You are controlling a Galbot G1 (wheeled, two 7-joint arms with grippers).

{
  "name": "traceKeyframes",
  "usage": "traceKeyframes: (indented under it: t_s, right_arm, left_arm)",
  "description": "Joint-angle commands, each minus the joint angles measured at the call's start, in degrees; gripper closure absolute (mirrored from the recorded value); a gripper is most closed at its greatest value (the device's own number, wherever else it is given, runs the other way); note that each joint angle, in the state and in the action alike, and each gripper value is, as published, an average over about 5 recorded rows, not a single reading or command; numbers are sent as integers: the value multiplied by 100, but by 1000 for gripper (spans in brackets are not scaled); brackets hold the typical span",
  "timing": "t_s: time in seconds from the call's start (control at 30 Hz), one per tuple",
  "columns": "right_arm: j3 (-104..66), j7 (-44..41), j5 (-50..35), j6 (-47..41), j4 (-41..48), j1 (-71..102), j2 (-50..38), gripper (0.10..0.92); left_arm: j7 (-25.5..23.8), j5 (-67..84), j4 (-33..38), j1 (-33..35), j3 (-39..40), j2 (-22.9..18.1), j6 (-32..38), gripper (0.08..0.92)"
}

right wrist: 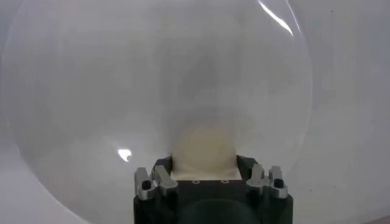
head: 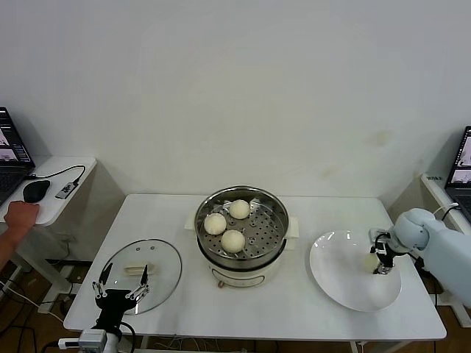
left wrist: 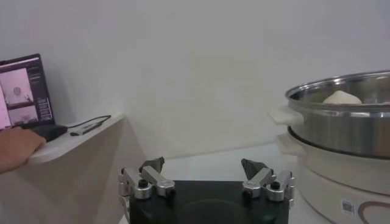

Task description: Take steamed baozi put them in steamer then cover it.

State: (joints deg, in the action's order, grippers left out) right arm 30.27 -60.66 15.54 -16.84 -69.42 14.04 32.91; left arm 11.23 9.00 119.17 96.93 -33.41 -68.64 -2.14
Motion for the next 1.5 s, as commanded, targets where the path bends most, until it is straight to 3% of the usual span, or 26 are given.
traceKeyframes:
  t_s: [0.03,0.23,0.43,0.83,1.17,1.5]
  right_arm:
    - [984,-50,-605,-152,-629,-1119,-454,391]
    - [2513,-6,-1752,-539,-1456,-3083,-637,389]
    - [4088,342,-3059,-1143,-2034,-5092,-77,381]
    - [4537,1689,-5079,-2437,-1977,-5484,1717,372]
    - [4525,2170,-5240,-2496,-1348,-4950,2690,366]
    - [4577,2150,-4920,-2502,-1044,-4568,2917,363]
  left_arm:
    - [-1,2,-13,-21,11,0,-2,177]
    - [1,-3,-54,-97,104,-3,-12,177]
    - [1,10,-104,-159,157,22,-16,177]
    - [3,55,-124,-190,126,64,-9,177]
    - [2,56,-93,-175,111,-28,-2,177]
    - [0,59,-82,-186,104,-71,-2,177]
